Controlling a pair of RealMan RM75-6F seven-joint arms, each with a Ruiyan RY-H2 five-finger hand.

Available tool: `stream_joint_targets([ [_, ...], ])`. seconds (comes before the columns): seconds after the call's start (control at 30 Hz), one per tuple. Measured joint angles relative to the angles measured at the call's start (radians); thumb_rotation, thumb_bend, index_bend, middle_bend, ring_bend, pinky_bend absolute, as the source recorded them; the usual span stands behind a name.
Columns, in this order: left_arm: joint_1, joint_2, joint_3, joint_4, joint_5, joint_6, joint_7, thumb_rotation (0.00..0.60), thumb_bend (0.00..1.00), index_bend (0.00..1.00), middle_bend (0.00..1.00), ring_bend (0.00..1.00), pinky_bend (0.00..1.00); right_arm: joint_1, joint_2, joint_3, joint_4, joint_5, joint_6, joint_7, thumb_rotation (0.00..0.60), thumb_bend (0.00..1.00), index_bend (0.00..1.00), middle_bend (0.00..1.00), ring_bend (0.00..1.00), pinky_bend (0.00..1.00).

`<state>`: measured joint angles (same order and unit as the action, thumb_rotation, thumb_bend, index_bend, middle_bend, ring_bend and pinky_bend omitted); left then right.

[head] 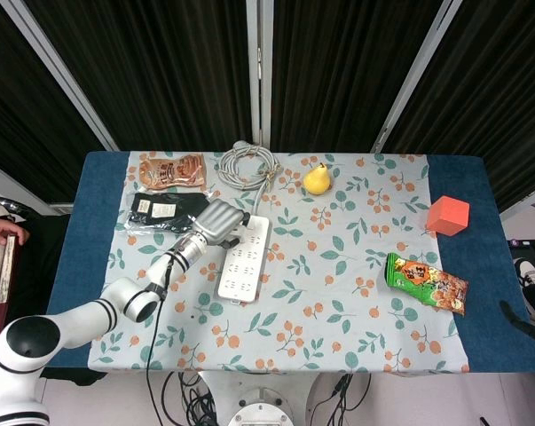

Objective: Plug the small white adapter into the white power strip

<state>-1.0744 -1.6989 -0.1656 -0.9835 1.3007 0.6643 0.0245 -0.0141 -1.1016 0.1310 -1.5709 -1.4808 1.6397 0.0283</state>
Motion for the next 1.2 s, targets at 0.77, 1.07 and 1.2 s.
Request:
stream_joint_targets([
  [0.77, 0.000, 0.011, -0.009, -0.043, -0.040, -0.001, 0.081, 0.600, 0.44, 0.33, 0.45, 0.43, 0.62, 0.002, -0.006, 0.004, 0.016, 0.006, -0.005, 0.017, 0.600, 0.12, 0.00, 0.09, 0.00, 0.00],
  [1.07, 0.009, 0.038, -0.011, -0.099, -0.068, 0.007, 0.130, 0.600, 0.41, 0.30, 0.42, 0.41, 0.60, 0.001, -0.007, 0.005, 0.020, 0.002, -0.001, 0.024, 0.600, 0.13, 0.00, 0.09, 0.00, 0.00],
  [1.2, 0.021, 0.065, -0.014, -0.141, -0.073, 0.033, 0.144, 0.600, 0.39, 0.29, 0.41, 0.39, 0.57, 0.000, -0.006, 0.006, 0.022, 0.002, 0.002, 0.029, 0.600, 0.12, 0.00, 0.09, 0.00, 0.00],
])
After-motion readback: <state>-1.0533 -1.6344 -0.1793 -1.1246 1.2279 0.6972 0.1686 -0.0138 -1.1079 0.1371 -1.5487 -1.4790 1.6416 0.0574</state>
